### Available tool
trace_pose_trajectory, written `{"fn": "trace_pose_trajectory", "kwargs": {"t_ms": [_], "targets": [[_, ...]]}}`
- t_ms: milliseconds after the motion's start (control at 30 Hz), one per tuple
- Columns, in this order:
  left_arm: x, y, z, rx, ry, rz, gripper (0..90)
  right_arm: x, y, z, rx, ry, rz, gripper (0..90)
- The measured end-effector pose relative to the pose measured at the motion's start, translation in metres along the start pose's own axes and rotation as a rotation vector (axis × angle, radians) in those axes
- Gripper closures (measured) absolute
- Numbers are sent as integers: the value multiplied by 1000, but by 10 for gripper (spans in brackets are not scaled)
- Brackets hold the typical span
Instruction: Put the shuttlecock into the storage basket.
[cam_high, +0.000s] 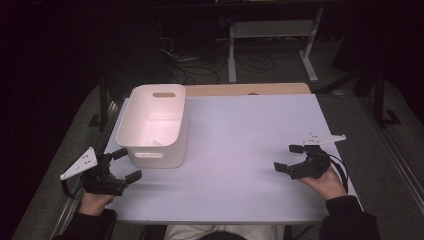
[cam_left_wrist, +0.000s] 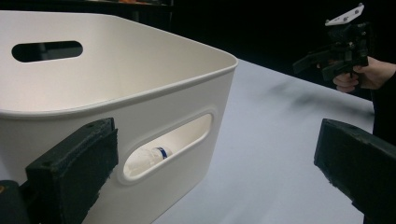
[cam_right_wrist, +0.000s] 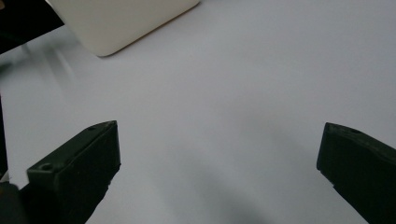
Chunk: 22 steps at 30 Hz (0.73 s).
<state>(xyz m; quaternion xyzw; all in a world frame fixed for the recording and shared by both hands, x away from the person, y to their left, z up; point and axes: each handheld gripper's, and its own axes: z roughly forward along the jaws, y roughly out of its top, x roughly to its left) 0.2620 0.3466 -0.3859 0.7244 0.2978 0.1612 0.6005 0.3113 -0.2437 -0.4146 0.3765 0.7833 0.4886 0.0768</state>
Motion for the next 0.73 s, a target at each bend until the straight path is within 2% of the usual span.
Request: {"fn": "trace_pose_trajectory", "kwargs": {"t_ms": [300,533,733], "targets": [[0,0,0,0,1,1,0,-2,-16,-12,-24,-38,5,0],[0,0,0,1,0,2,0,-1,-26,-15,-4,-53,-23,0],[0,0,1,0,-2,2,0,-1,-32,-17,-4,-61,-24,0]]}}
